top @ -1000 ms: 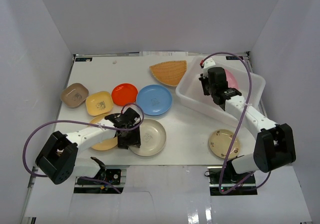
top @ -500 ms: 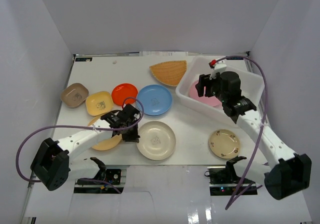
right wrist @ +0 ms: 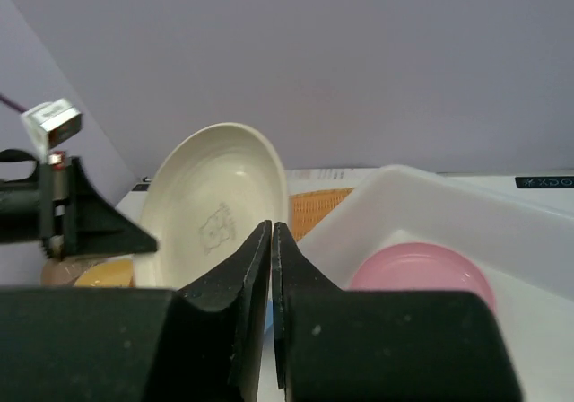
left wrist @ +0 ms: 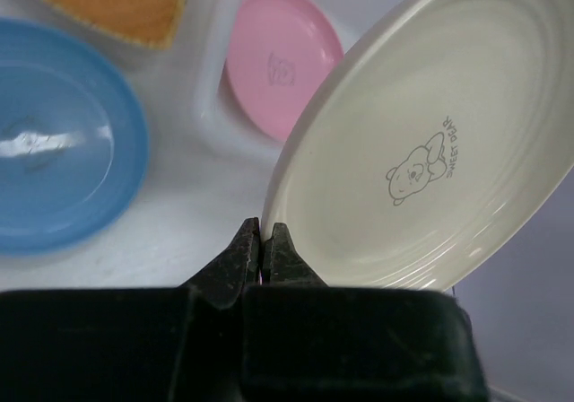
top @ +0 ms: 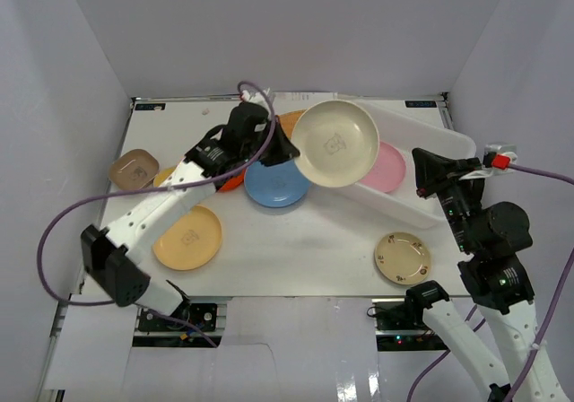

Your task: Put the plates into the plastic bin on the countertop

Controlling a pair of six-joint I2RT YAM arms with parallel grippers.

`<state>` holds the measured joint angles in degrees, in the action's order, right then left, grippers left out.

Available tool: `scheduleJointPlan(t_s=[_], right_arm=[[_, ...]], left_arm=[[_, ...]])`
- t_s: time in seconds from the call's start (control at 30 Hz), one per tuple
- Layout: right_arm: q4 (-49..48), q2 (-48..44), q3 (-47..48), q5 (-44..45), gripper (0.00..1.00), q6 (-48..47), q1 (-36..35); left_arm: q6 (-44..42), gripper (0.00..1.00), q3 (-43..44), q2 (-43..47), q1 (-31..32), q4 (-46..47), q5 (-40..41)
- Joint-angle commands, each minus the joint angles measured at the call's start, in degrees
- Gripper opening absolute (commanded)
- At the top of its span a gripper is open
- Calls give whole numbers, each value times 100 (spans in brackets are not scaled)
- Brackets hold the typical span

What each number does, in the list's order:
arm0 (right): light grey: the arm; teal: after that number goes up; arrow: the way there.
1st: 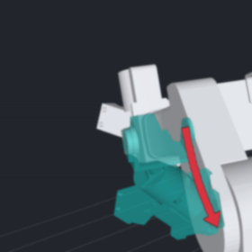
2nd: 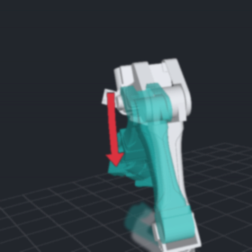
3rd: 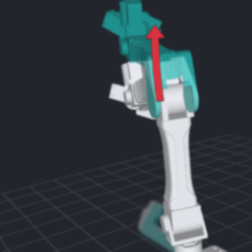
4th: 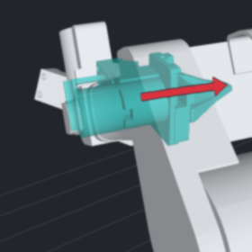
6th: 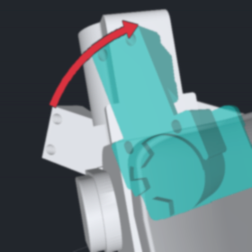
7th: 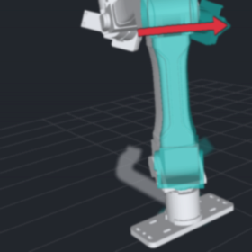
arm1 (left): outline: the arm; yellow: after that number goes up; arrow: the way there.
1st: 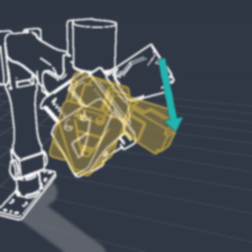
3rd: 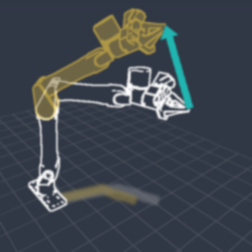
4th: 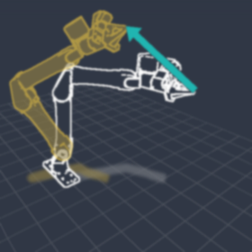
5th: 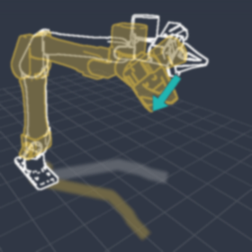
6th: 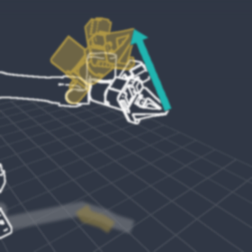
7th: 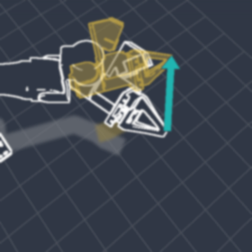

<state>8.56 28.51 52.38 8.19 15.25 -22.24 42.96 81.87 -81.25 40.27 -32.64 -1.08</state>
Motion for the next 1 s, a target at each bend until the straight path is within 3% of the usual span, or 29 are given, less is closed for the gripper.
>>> scheduleJointPlan(t_s=[0.0,0.3,0.47,0.57,0.6,0.73,0.9,0.97], right_arm=[[374,-336,36,175,8,303,0],[928,-698,-228,-413,12,470,0],[894,-759,-465,-713,12,637,0],[893,-724,-544,-766,14,646,0],[859,-672,-606,-870,15,620,0],[718,-461,-755,-1344,21,602,0],[218,206,-1028,-2390,31,550,-8],[-11,653,-1107,-3075,32,454,-69]], left_arm=[[-95,0,925,-1109,42,618,-102],[-139,0,4121,-4289,270,277,20],[-95,1,5137,-5144,341,144,-111],[-77,30,5331,-5330,341,170,-322],[-129,48,5331,-5339,341,179,-366],[-392,82,5253,-5033,332,232,-323],[-920,87,4630,-3971,262,250,46],[-1219,85,3738,-3102,236,258,501]])
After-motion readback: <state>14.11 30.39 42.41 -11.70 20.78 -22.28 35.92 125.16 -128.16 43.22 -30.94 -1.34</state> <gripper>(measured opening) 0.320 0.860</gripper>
